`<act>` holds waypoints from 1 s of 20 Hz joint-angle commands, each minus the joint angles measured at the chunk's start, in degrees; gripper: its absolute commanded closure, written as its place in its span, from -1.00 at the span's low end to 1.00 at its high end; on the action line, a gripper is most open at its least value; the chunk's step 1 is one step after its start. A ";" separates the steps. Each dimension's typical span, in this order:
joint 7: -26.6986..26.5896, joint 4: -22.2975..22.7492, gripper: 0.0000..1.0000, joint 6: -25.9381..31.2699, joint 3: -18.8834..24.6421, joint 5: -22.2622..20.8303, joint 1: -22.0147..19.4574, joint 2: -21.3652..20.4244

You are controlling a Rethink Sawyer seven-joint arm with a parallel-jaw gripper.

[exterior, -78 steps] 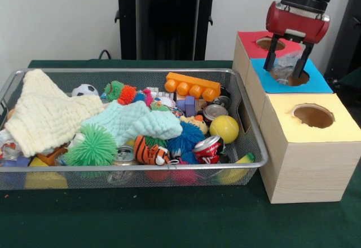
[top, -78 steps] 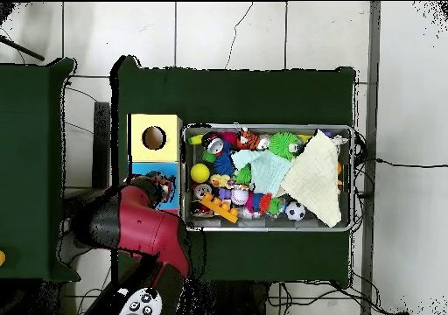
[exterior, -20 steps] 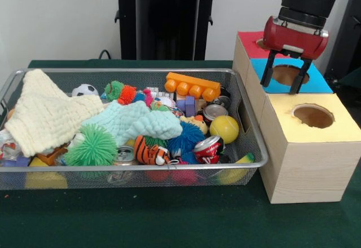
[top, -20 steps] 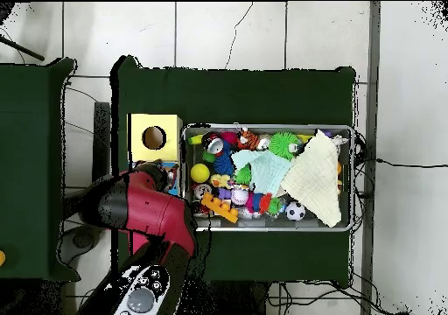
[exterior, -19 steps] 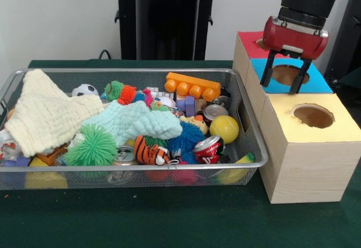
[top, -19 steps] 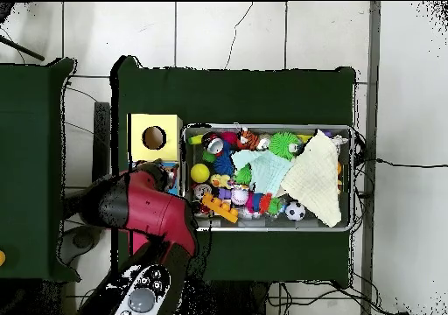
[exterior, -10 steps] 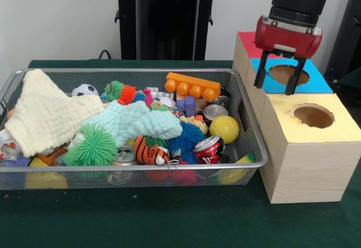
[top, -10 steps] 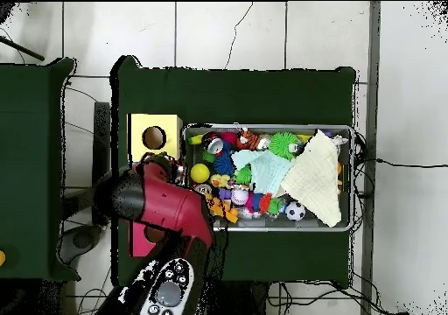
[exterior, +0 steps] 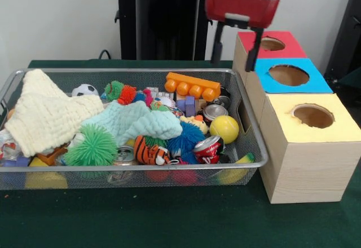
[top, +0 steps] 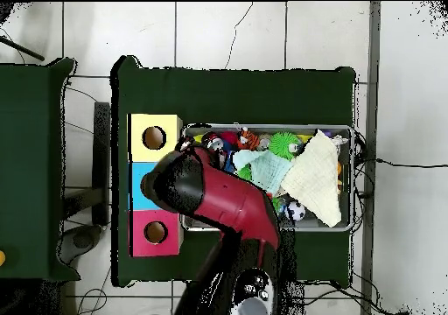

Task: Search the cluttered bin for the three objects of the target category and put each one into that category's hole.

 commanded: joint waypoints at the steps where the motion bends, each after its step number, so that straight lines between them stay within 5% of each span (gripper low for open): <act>1: -7.60 7.37 -1.00 2.64 10.80 -7.91 -6.63 -3.06; 12: 2.59 16.36 -1.00 -25.25 18.21 -28.21 -13.08 1.16; 20: 7.41 18.52 -1.00 -41.21 13.56 -39.61 -12.37 7.05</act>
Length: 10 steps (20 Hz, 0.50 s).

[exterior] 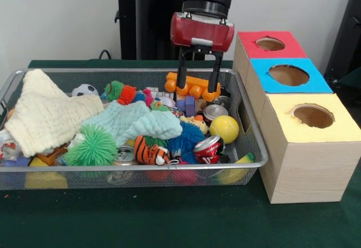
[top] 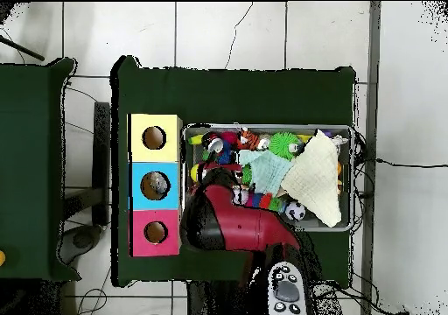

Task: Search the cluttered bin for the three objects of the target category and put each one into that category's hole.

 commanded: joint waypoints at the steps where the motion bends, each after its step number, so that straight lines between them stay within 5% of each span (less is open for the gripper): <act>1: 7.42 7.29 -1.00 -8.69 2.78 -10.10 -0.99 6.81; 6: 7.75 7.87 -1.00 -14.90 1.91 -16.00 -3.82 10.69; 10: 7.79 8.60 -1.00 -10.62 3.06 -19.05 -6.84 11.80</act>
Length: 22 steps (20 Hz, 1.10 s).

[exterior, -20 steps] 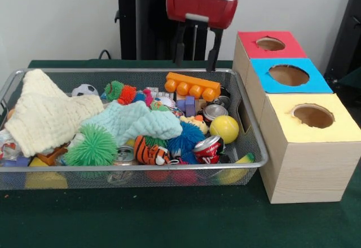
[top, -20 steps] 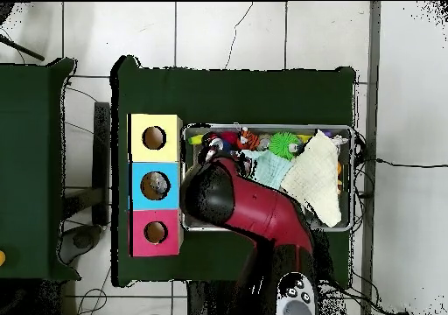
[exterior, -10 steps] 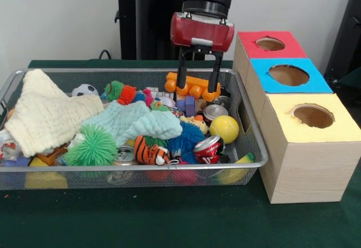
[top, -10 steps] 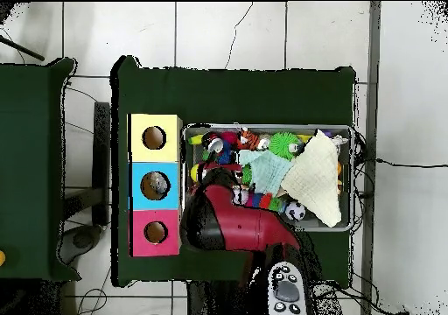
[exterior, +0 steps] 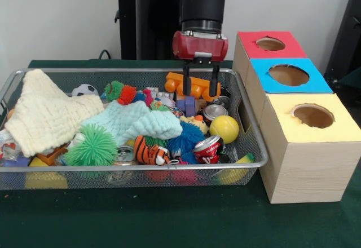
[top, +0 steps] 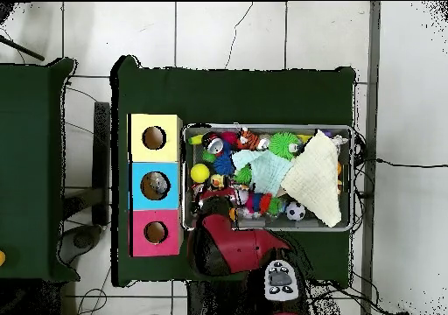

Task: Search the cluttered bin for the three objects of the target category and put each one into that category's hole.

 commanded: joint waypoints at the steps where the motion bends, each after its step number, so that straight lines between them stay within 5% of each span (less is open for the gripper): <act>1: 7.94 4.10 -1.00 2.19 3.25 -6.78 -5.45 5.25; 11: 3.64 4.27 -1.00 13.81 5.97 -9.57 -10.40 0.75; 22: 3.13 0.02 -1.00 12.75 5.28 -11.68 -9.18 2.58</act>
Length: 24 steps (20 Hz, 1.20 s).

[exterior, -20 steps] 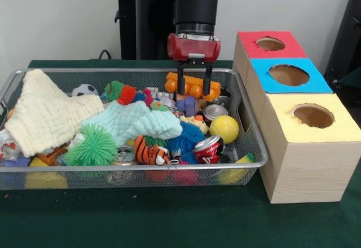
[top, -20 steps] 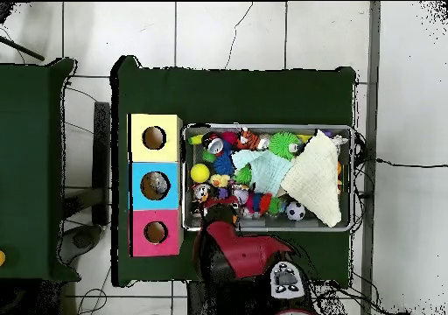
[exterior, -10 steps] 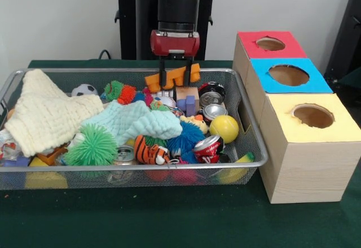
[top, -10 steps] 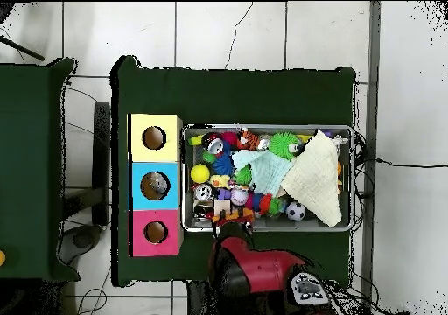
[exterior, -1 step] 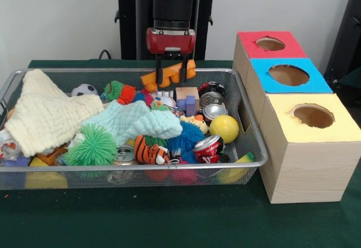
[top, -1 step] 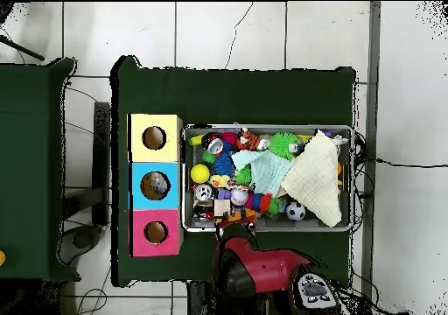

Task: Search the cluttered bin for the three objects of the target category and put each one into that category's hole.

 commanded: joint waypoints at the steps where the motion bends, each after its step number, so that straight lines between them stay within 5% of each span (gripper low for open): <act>1: 3.21 -4.53 -1.00 5.78 3.73 -3.42 -0.21 1.50; 12: 2.98 -8.12 -1.00 7.11 7.82 -3.96 -2.84 3.62; 24: -1.57 -11.62 -1.00 16.77 16.58 -7.18 -10.57 1.23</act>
